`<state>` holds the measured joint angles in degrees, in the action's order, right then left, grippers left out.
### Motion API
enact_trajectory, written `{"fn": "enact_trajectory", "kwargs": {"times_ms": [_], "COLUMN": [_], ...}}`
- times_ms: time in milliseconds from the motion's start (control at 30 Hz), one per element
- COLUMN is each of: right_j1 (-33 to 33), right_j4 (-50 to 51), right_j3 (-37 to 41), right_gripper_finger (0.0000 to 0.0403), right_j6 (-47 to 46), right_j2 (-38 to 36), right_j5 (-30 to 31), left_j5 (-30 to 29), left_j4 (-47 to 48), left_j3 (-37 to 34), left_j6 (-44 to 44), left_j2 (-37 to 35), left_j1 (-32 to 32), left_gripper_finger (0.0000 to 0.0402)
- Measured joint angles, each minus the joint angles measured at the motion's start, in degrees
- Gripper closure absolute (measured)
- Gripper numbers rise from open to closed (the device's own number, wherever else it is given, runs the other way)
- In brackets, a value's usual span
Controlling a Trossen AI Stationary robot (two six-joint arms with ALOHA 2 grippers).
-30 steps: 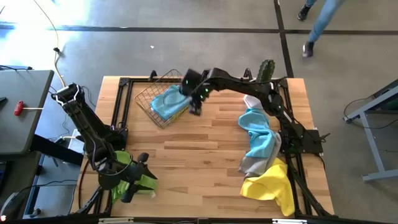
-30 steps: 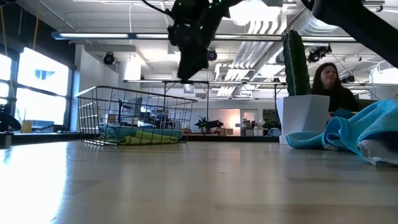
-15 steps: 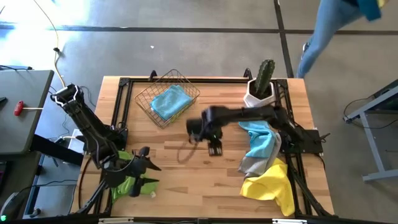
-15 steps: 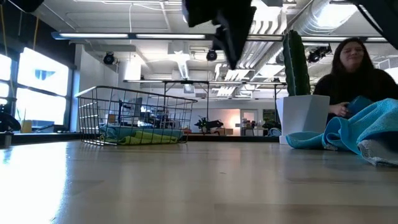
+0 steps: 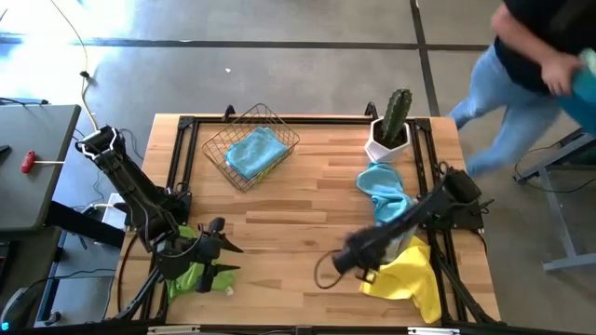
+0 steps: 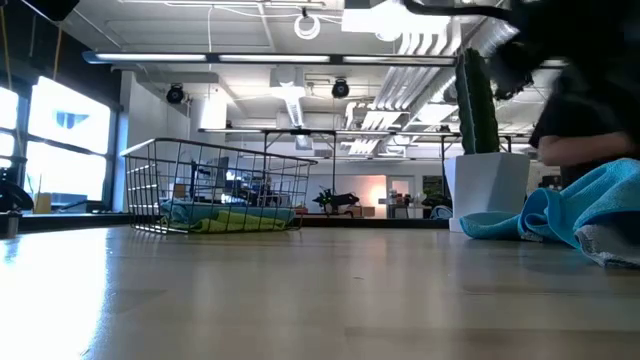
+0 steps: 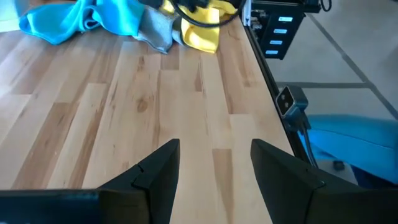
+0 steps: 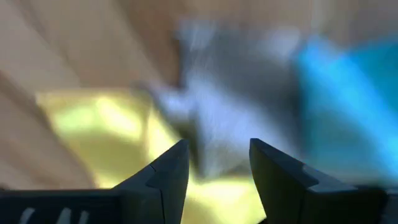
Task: Fold microfiber towels
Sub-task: Fold the yellow microfiber towel
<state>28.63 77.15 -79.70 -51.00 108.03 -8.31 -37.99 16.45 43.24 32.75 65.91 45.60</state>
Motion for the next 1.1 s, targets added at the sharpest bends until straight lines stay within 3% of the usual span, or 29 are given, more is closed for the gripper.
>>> {"fn": "enact_trajectory", "kwargs": {"times_ms": [167,367,567,767,967,1100], "right_j1": [6.62,10.84,11.95,11.93,11.66,10.90], "right_j4": [-1.63,-2.87,-4.22,-6.66,-10.34,-14.74], "right_j3": [4.60,7.40,7.60,7.60,5.55,-0.64], "right_gripper_finger": [0.0242,0.0242,0.0279,0.0387,0.0393,0.0398], "right_j6": [-13.64,-22.52,-22.06,-20.68,-19.19,-11.59], "right_j2": [-0.11,-0.11,-0.11,-0.11,-0.09,-0.09], "right_j5": [-7.92,-6.04,-1.82,-1.19,-1.09,2.89], "left_j5": [-0.35,-0.47,-1.61,-1.69,-1.67,-1.68], "left_j4": [0.00,0.00,0.00,0.00,0.00,0.01], "left_j3": [0.00,0.00,0.00,0.00,0.00,0.00], "left_j6": [0.00,0.01,0.01,0.00,0.00,0.01], "left_j2": [0.00,0.00,0.00,0.00,0.00,0.00], "left_j1": [0.00,0.00,0.00,0.00,0.00,0.00], "left_gripper_finger": [0.0213,0.0213,0.0213,0.0213,0.0213,0.0213]}}
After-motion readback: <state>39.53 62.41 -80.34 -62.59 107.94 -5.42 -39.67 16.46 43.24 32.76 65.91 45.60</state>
